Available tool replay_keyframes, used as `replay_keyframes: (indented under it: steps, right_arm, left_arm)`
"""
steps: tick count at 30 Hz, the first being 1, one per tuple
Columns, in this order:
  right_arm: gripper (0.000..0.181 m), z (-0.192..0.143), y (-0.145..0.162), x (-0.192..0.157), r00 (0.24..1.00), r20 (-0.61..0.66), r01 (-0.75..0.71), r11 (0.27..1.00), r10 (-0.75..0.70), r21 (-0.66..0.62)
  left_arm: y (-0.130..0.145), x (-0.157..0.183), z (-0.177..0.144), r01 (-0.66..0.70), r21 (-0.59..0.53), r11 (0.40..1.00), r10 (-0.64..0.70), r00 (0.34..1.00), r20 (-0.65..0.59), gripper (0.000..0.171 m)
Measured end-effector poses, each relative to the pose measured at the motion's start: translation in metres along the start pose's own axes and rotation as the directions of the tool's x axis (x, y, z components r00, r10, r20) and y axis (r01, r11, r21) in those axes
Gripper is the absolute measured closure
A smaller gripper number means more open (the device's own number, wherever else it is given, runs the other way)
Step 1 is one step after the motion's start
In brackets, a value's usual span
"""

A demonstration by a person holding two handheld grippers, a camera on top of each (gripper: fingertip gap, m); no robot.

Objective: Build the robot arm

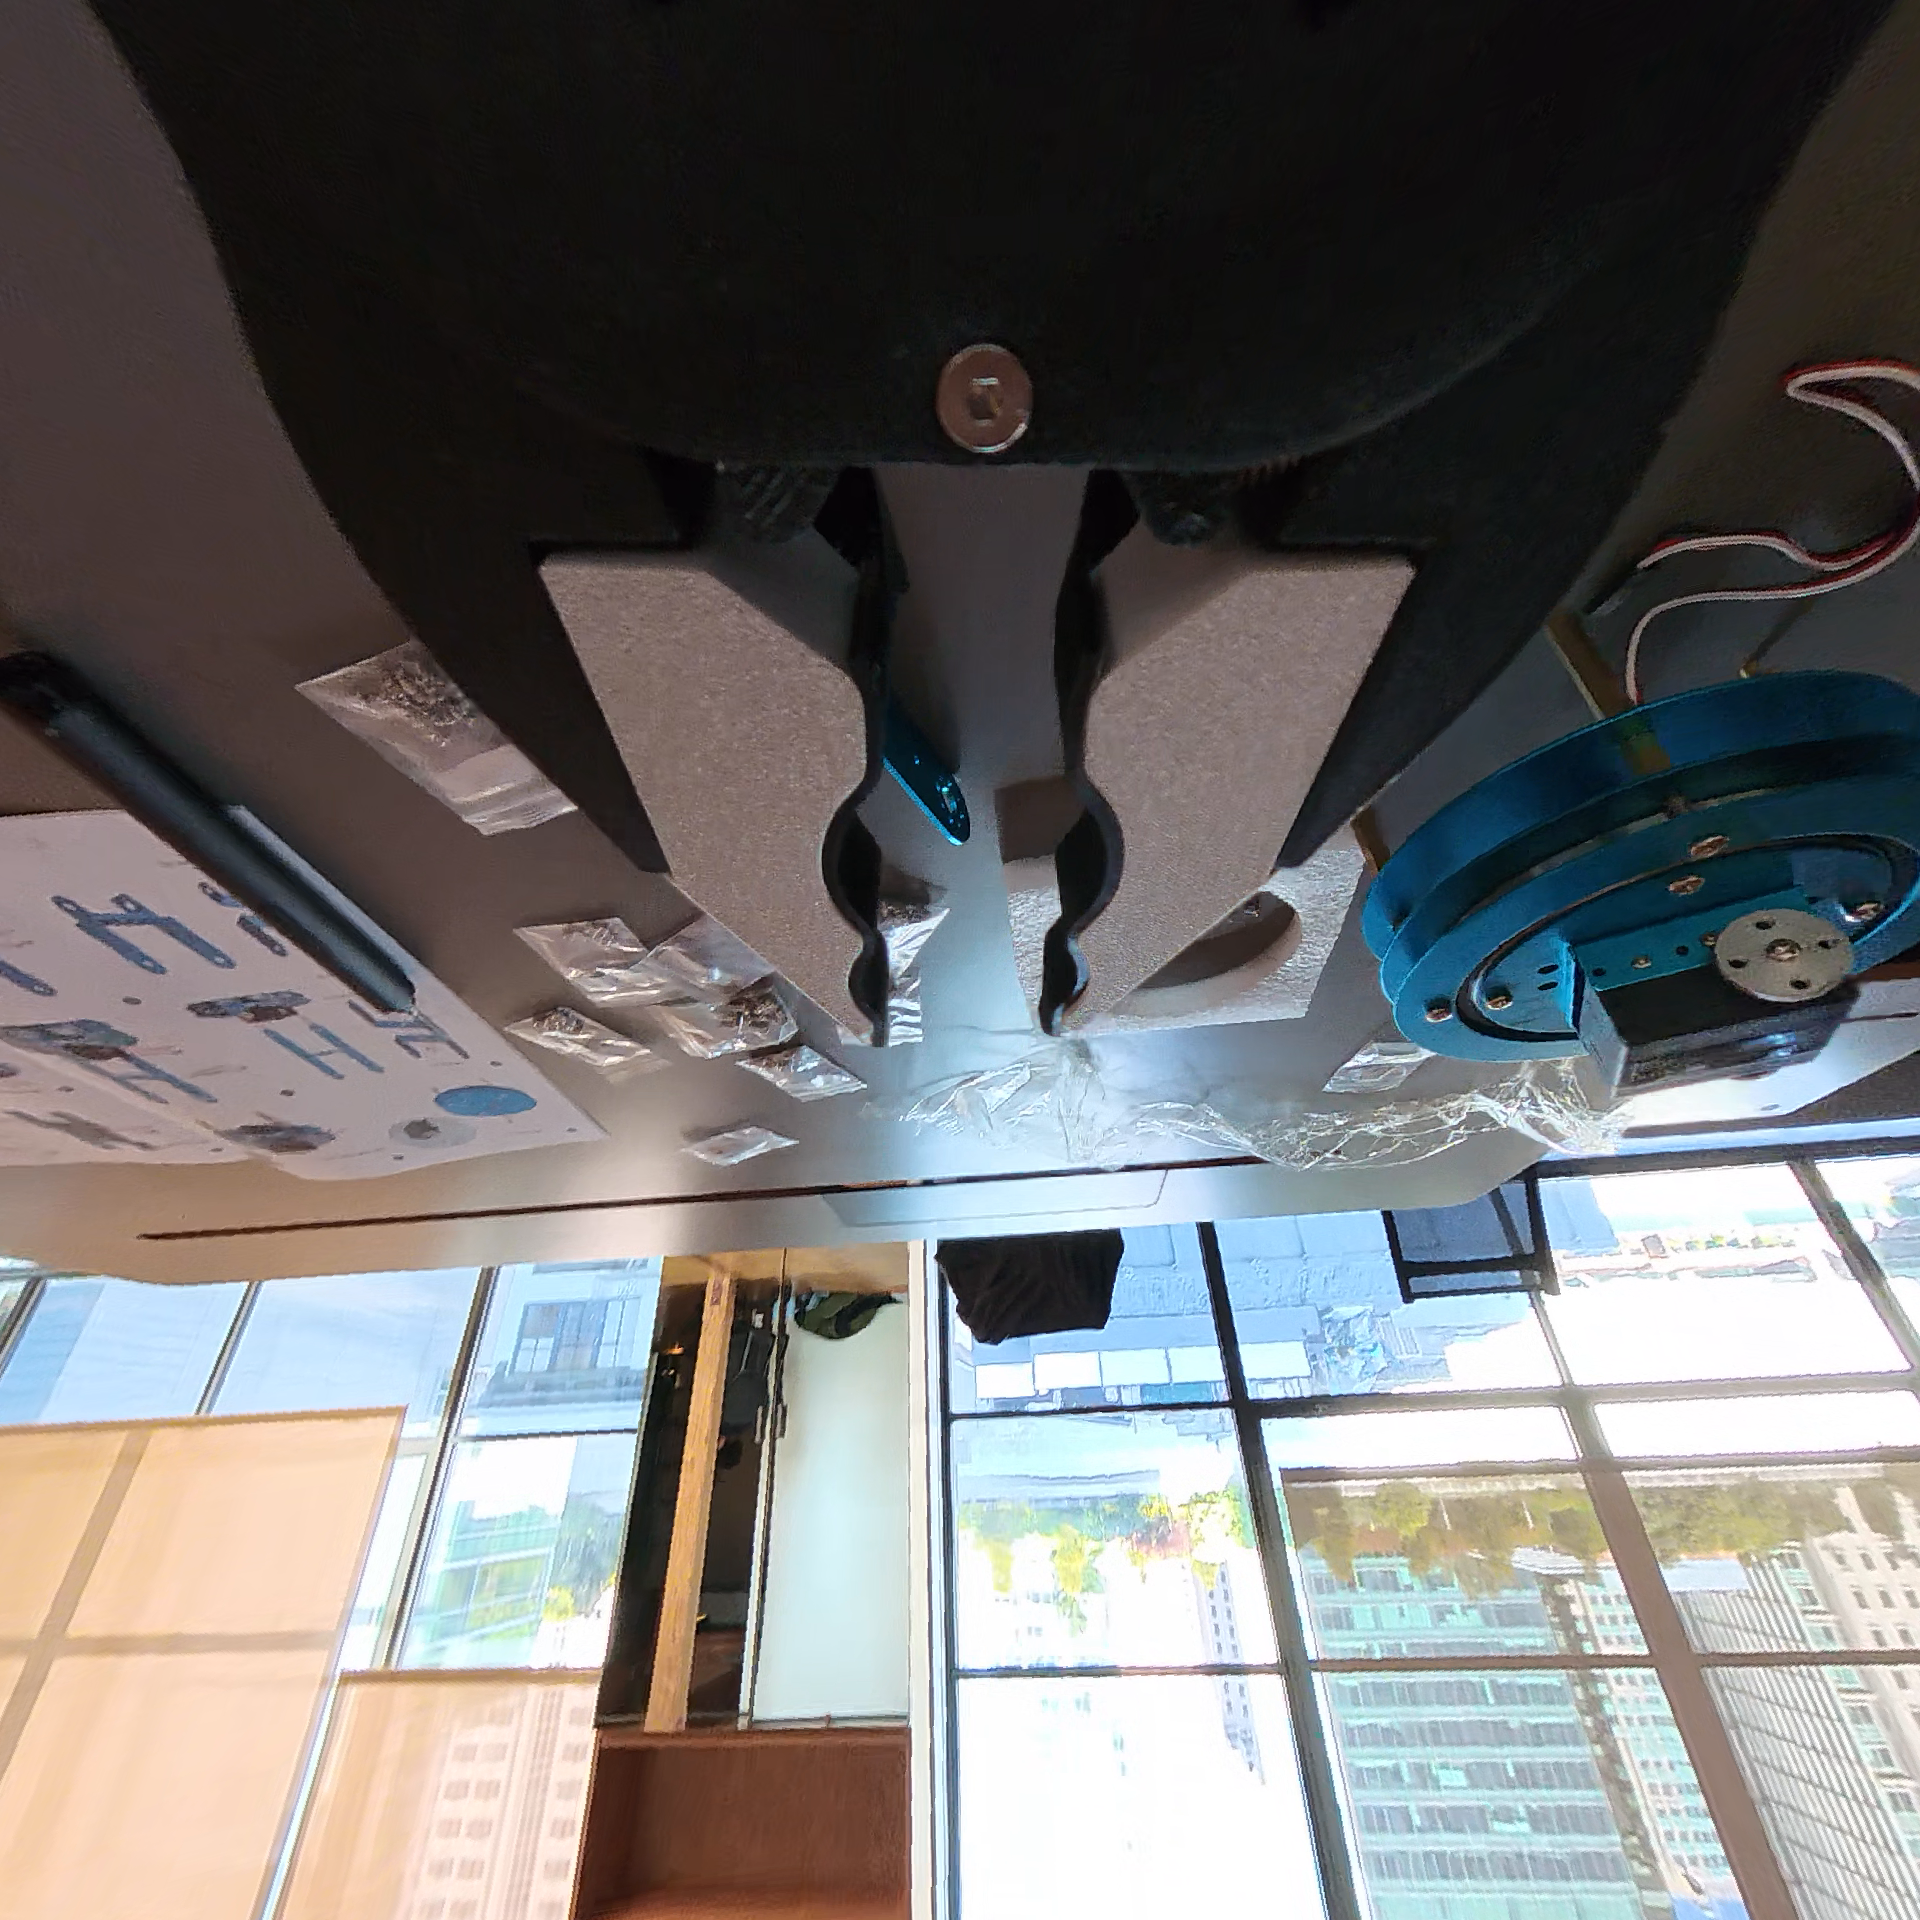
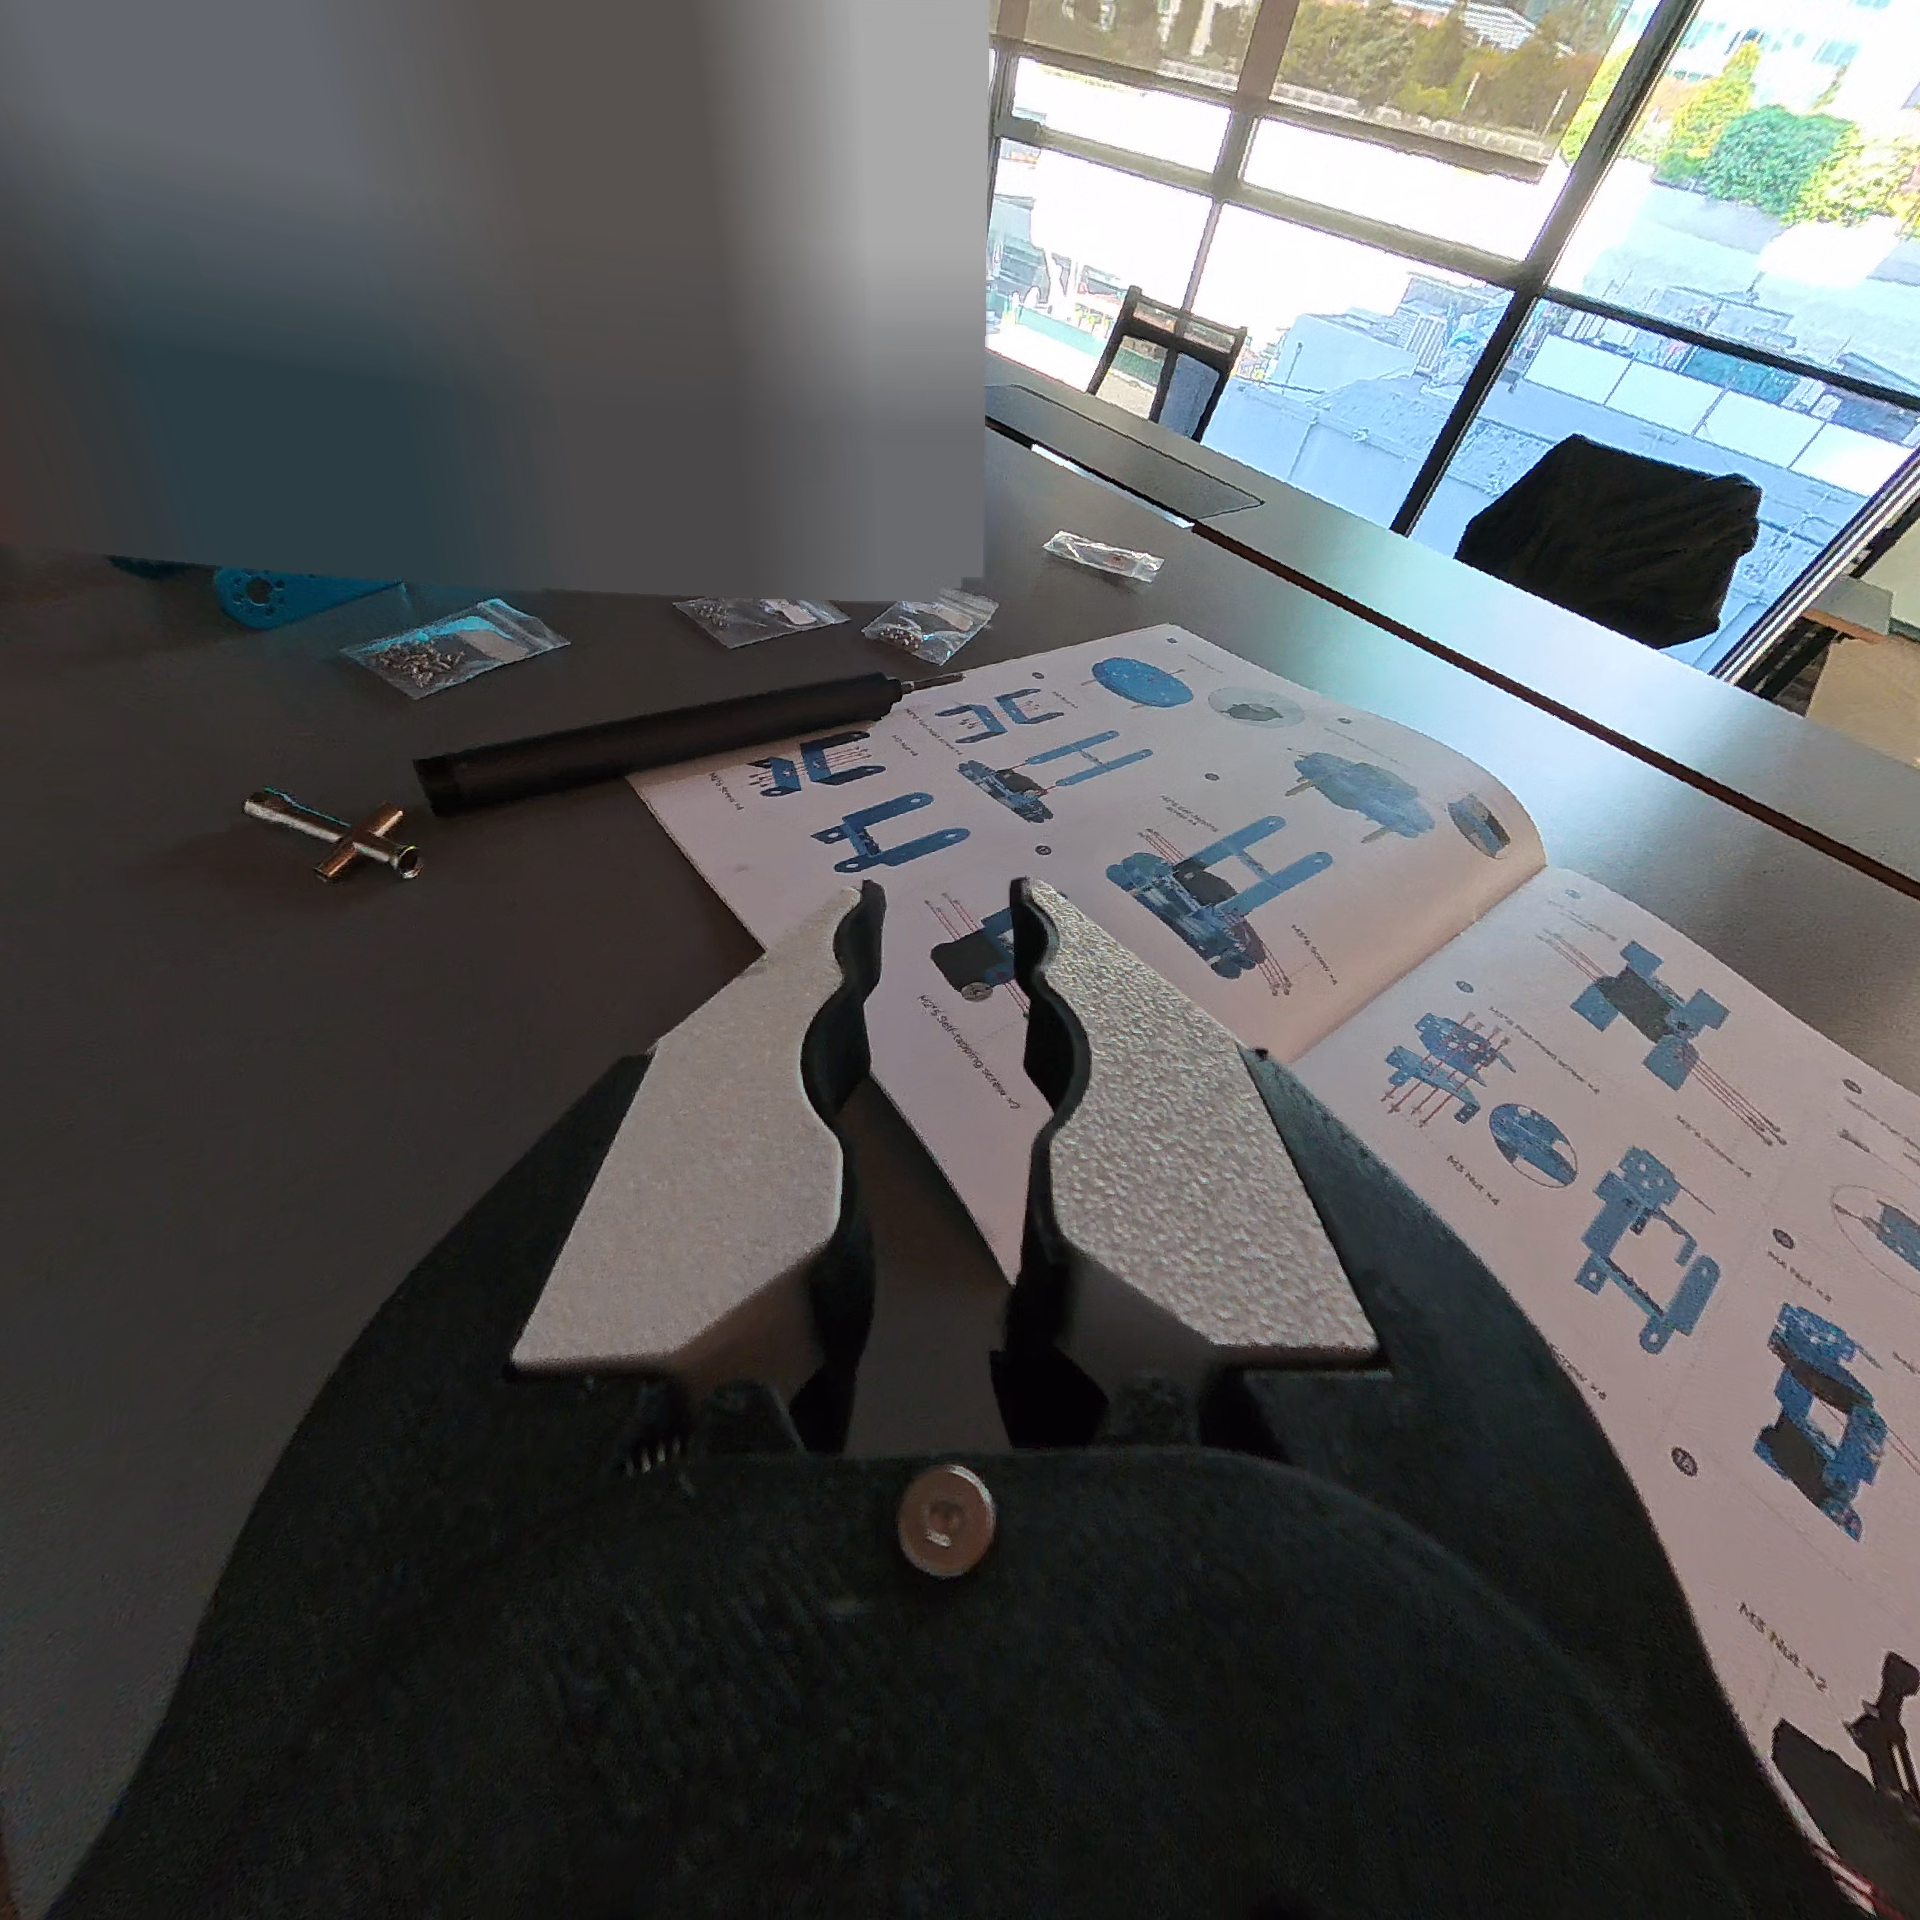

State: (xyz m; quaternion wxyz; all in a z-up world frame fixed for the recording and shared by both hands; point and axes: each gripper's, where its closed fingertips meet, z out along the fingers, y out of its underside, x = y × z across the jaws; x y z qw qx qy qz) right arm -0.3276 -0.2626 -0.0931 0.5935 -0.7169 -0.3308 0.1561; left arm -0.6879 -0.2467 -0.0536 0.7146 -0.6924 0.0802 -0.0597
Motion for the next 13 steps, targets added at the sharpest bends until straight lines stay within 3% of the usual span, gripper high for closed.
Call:
replay_keyframes:
  steps: [9, 13]
  right_arm:
    - [0.157, -0.002, -0.002, 0.008, 0.998, -0.012, -0.060, 0.998, 0.061, 0.020]
    - [0.157, -0.005, 0.004, 0.025, 0.990, -0.081, -0.116, 0.993, 0.115, 0.002]
  left_arm:
    - [0.009, 0.013, 0.006, -0.148, -0.062, 0.987, 0.149, 0.989, 0.007, 0.152]
    - [0.012, 0.012, 0.008, -0.183, -0.081, 0.980, 0.186, 0.982, 0.025, 0.154]
